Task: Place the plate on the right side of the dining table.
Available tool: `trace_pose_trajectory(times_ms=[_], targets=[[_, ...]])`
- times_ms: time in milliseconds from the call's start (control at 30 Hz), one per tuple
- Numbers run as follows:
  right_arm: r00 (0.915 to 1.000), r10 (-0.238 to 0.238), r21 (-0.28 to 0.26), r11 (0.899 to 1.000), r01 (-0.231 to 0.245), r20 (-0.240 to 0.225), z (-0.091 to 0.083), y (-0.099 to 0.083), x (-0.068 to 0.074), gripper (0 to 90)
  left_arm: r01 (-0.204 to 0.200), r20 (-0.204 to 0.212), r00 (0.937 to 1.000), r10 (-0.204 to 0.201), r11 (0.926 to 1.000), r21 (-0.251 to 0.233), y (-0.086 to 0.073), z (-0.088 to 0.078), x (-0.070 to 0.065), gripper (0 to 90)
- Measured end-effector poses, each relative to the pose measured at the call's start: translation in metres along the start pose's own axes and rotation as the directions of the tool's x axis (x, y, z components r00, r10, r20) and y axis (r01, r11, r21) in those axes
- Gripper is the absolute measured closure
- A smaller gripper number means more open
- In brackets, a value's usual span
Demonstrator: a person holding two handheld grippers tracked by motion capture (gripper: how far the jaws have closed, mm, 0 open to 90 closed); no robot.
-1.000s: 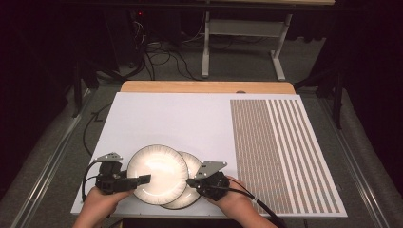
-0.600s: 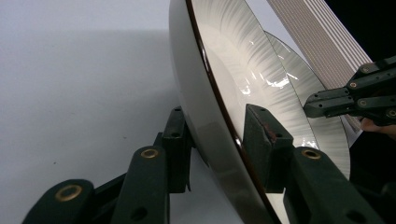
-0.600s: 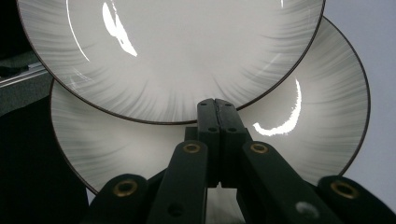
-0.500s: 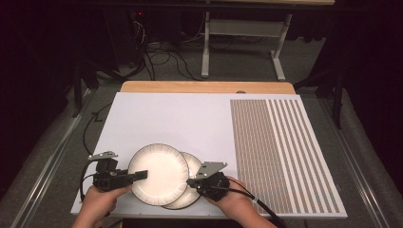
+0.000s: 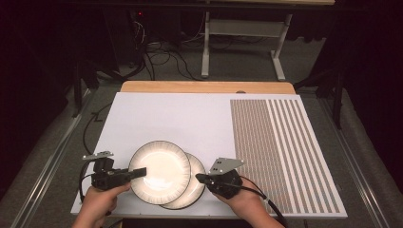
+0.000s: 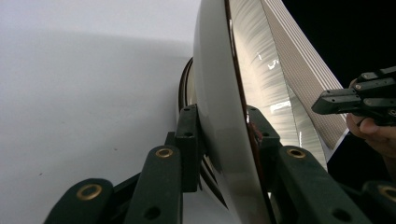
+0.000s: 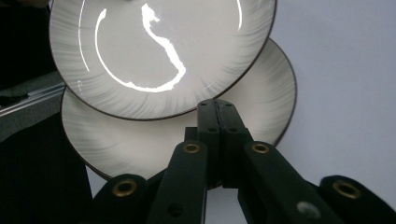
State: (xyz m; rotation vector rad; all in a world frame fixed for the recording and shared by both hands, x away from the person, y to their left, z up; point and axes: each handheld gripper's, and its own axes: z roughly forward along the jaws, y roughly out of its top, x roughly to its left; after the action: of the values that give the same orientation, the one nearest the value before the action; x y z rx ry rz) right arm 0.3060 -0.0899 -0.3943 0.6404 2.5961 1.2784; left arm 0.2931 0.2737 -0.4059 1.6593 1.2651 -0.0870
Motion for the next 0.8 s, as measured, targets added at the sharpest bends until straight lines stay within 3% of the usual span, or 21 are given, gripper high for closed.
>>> trace_pose_trajectory(times_ms=[167,333,467,700,800], targets=[[0.9993,0.021,-0.028,0.999,-0.021,0.03,-0.014,-0.002,-0.009,86.5,-0.019,0.004,0.9998,0.019,0.9994,-0.027,0.0,-0.002,-0.004,73.3],[0.9961,0.053,-0.073,0.996,-0.048,0.07,-0.031,-0.004,-0.019,78.1,-0.03,0.03,0.9991,0.031,0.9985,-0.047,0.0,-0.004,-0.004,75.1],[0.9923,0.082,-0.103,0.992,-0.072,0.093,-0.043,-0.006,-0.027,71.6,-0.042,0.024,0.9988,0.044,0.9966,-0.071,0.001,-0.005,-0.007,76.1],[0.9833,0.105,-0.126,0.988,-0.087,0.148,-0.061,-0.015,-0.034,61.1,-0.114,-0.006,0.9935,0.114,0.9888,-0.097,0.003,-0.005,-0.017,78.2],[0.9793,0.093,-0.141,0.988,-0.068,0.18,-0.069,-0.017,-0.033,55.7,-0.137,-0.015,0.9906,0.136,0.9852,-0.104,0.004,-0.005,-0.019,78.3]])
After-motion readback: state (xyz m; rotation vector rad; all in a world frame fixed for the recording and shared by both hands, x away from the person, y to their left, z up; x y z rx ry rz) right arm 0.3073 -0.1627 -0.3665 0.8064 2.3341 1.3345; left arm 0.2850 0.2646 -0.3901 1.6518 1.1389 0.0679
